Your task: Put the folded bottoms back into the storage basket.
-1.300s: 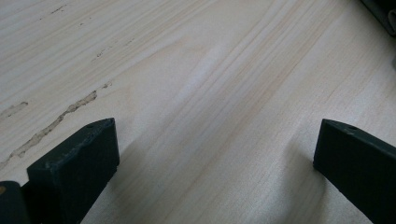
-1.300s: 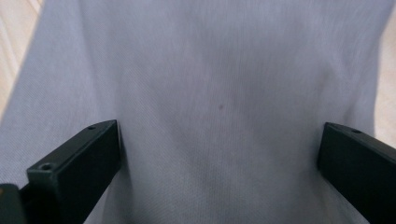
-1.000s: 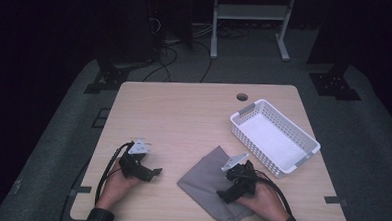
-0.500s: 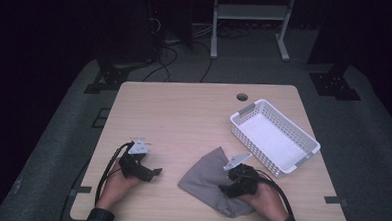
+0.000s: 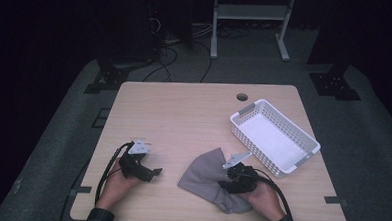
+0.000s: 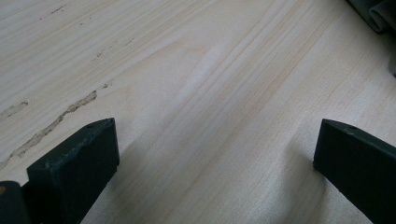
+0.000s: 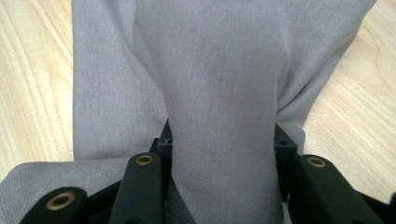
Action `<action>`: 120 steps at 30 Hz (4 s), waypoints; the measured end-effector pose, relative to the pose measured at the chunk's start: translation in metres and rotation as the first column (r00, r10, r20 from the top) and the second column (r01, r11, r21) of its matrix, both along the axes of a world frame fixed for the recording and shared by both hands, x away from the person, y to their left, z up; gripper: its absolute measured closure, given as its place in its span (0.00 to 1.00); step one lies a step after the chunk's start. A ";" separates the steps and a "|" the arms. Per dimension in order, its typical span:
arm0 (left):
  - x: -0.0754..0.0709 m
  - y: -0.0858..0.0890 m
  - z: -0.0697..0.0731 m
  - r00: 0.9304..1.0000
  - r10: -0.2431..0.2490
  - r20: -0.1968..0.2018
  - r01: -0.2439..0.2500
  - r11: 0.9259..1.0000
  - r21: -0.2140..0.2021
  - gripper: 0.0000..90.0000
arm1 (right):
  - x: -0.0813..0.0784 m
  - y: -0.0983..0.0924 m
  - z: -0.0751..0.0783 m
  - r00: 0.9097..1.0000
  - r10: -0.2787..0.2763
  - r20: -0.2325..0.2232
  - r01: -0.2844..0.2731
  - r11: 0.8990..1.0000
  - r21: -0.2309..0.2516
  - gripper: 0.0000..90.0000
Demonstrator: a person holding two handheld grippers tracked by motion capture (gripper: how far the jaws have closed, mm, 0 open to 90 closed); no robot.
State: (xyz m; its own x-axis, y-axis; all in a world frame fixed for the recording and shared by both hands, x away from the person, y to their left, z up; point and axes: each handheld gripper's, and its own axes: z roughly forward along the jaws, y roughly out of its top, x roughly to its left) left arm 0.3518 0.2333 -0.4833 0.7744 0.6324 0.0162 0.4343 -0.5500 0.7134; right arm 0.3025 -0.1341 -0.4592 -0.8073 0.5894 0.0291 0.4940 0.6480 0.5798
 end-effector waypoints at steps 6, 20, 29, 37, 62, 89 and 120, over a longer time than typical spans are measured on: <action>0.000 0.000 0.000 1.000 0.000 0.000 0.000 1.000 0.000 0.00 | 0.002 -0.002 0.004 0.999 0.012 -0.046 -0.010 0.999 0.039 0.68; 0.000 0.000 0.000 1.000 0.000 0.000 0.000 1.000 -0.001 0.00 | 0.000 -0.006 0.021 0.998 0.025 -0.051 -0.021 0.996 0.086 0.68; 0.000 0.000 0.000 1.000 0.002 -0.002 -0.002 1.000 -0.002 0.00 | -0.001 -0.009 0.034 0.999 0.023 -0.039 -0.019 0.995 0.099 0.68; 0.000 0.000 0.000 1.000 -0.001 -0.002 0.001 1.000 0.002 0.00 | 0.000 -0.014 0.048 1.000 0.015 -0.011 -0.013 0.994 0.107 0.68; 0.000 0.000 0.000 1.000 -0.001 -0.001 0.001 1.000 0.001 0.00 | 0.017 -0.044 0.106 0.995 -0.056 0.079 0.044 0.988 0.147 0.68; 0.000 0.000 0.000 1.000 -0.001 0.003 0.001 1.000 0.001 0.00 | 0.043 -0.074 0.134 0.983 -0.142 0.120 0.125 0.982 0.141 0.68; 0.000 0.000 0.000 1.000 0.002 0.000 -0.002 1.000 -0.005 0.00 | 0.090 -0.123 0.129 0.970 -0.218 0.107 0.209 0.974 0.089 0.68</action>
